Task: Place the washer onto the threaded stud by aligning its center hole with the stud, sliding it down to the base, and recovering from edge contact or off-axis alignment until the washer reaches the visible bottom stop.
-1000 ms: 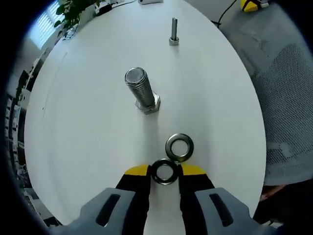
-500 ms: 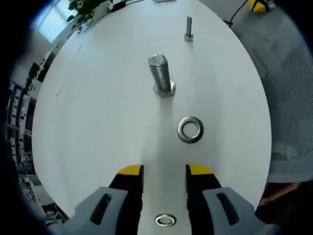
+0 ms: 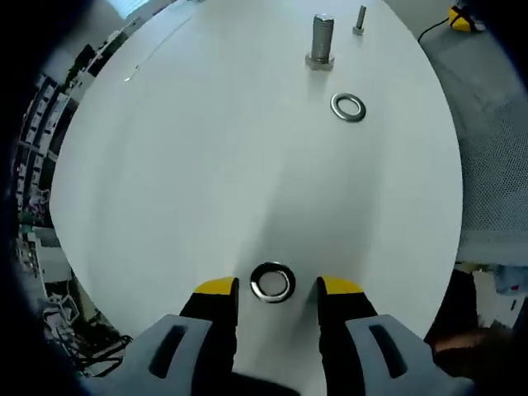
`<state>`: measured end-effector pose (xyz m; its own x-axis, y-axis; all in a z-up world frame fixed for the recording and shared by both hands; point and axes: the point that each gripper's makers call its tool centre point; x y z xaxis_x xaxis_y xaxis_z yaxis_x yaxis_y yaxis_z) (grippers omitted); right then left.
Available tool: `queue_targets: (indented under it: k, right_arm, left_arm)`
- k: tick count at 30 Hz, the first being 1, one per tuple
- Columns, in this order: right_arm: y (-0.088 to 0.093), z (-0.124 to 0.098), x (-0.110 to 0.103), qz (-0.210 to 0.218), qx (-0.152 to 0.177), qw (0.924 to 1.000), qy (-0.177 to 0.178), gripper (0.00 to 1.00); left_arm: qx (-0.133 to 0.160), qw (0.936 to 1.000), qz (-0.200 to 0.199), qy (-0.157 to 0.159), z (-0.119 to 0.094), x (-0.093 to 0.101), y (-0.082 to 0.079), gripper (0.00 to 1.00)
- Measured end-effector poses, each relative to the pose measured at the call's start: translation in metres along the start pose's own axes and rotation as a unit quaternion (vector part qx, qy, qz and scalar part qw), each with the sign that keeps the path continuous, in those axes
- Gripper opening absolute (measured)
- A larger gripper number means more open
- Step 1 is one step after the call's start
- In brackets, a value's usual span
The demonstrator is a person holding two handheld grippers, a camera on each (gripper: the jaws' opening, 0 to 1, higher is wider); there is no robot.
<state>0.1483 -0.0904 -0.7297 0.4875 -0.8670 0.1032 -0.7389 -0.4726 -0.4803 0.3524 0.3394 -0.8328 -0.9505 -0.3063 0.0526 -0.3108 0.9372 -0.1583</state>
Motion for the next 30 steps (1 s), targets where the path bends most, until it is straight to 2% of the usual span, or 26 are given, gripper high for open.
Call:
queue_targets:
  k: [1,2,4,8,12,15,17,25,26,27,30]
  right_arm:
    - [0.0,0.0,0.0,0.0,0.0,1.0,0.0,0.04]
    - [0.0,0.0,0.0,0.001,0.0,1.0,0.0,0.04]
    - [0.0,0.0,0.0,0.001,-0.001,1.0,0.0,0.04]
    - [0.001,0.0,0.0,0.001,-0.002,1.0,0.0,0.04]
    - [0.001,0.0,0.0,0.001,-0.003,1.0,0.0,0.04]
    - [0.001,0.0,0.0,0.002,-0.003,1.0,0.001,0.04]
    - [0.001,0.0,0.0,0.003,-0.003,1.0,0.001,0.04]
    - [0.001,0.0,0.001,0.005,-0.001,1.0,0.002,0.04]
    - [0.001,0.0,0.001,0.005,-0.001,1.0,0.002,0.04]
    - [0.0,0.0,0.001,0.004,-0.001,1.0,0.001,0.04]
    - [0.0,0.0,0.001,0.003,0.001,1.0,0.001,0.04]
  left_arm:
    - [-0.001,1.0,-0.002,-0.001,0.001,-0.001,0.002,0.36]
    - [0.013,0.9998,-0.014,0.01,0.001,0.001,0.001,0.35]
    - [0.012,0.9996,-0.026,0.008,0.001,0.001,0.001,0.34]
    - [0.014,0.9994,-0.012,0.028,0.003,0.008,0.0,0.28]
    - [0.01,0.9996,-0.004,0.026,0.003,0.007,-0.001,0.28]
    - [0.013,0.9995,-0.018,0.025,0.003,0.006,-0.002,0.28]
    - [0.021,0.9992,-0.024,0.023,0.003,0.006,-0.004,0.24]
    - [0.027,0.9983,-0.052,0.002,0.004,0.006,-0.004,0.19]
    - [0.035,0.9981,-0.044,-0.026,0.002,0.001,-0.008,0.19]
    - [0.032,0.9985,-0.029,-0.034,0.001,0.0,-0.01,0.19]
    - [0.041,0.9983,-0.02,-0.036,-0.005,0.004,-0.025,0.19]
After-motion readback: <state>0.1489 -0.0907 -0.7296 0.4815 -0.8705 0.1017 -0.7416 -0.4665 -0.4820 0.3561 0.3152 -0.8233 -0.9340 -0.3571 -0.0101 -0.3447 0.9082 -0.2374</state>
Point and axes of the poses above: the point that each gripper's makers call its tool centre point, and the gripper's own axes: z roughly forward along the fingers, x roughly to its right, y roughly out of its underside, and after that the axes turned 7 degrees about y, right-handed
